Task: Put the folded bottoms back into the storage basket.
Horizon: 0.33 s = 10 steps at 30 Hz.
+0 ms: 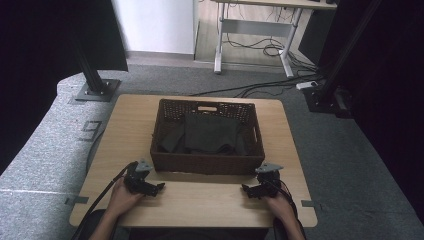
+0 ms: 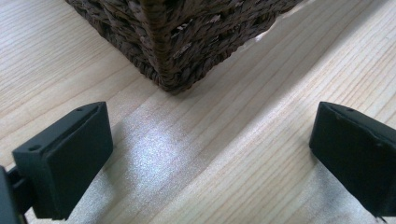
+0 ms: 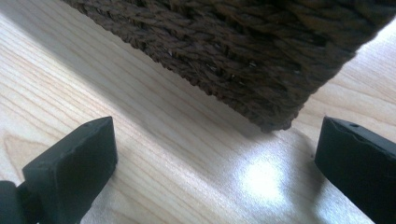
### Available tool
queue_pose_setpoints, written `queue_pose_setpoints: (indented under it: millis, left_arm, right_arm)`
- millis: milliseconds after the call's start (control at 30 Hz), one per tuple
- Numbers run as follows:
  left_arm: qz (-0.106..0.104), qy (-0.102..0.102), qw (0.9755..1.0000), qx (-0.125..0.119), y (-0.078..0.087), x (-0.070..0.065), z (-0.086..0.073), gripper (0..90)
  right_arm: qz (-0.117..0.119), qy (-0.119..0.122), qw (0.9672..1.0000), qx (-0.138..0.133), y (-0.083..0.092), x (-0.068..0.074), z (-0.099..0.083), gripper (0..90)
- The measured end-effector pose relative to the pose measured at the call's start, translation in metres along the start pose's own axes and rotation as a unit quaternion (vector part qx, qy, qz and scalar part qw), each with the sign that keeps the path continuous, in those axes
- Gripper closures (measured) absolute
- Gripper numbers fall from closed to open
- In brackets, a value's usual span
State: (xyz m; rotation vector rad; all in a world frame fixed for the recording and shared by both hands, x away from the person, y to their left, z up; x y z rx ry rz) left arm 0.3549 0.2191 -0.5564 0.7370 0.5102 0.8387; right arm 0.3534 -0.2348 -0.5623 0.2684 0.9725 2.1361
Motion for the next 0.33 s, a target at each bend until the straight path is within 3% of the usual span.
queue_pose_setpoints:
  millis: [333]
  left_arm:
    - [0.003,0.003,1.0,0.0,-0.0003,0.0001,0.0002,0.0]
  right_arm:
    - [-0.005,-0.003,0.9999,-0.011,-0.0016,0.0004,-0.0007,0.0]
Point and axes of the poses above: each handheld gripper's, and its own axes: y roughly backward along the jaws, z roughly out of its top, x roughly to its left, the point moved 1 cm from there along -y, roughly forward along the jaws, and after that the axes turned 10 degrees about y, right-handed, at the moved point
